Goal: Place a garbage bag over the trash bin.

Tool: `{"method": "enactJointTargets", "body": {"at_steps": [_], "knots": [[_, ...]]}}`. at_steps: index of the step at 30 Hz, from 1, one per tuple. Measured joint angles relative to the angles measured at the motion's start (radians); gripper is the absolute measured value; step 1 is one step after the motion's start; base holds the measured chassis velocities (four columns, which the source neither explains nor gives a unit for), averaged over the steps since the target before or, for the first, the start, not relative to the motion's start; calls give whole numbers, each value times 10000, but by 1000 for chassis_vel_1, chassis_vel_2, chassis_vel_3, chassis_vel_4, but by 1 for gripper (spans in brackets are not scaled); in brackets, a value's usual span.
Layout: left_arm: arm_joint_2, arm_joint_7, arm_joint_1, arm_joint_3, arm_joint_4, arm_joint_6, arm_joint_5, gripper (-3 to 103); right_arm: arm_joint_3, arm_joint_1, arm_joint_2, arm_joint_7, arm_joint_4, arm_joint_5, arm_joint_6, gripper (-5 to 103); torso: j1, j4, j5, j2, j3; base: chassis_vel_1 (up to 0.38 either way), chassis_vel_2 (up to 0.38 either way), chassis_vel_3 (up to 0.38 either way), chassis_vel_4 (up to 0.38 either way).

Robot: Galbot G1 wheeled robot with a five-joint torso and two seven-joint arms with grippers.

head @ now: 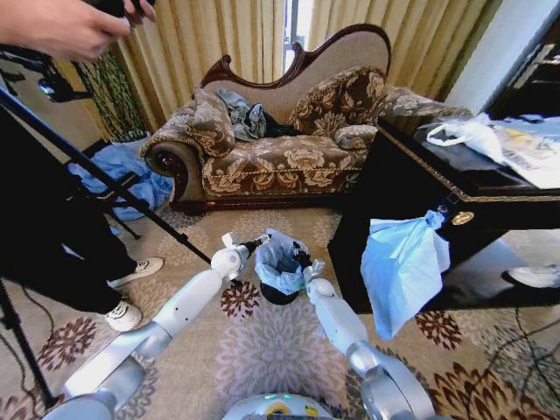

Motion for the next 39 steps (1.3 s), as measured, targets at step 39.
{"method": "enactJointTargets", "body": {"at_steps": [39], "knots": [[1168,6338,-4483,5382,1480,472,9417,55,55,-506,-421,140,1768,552,-770,0,-1,-1,0,0,1,0,0,0,0]]}}
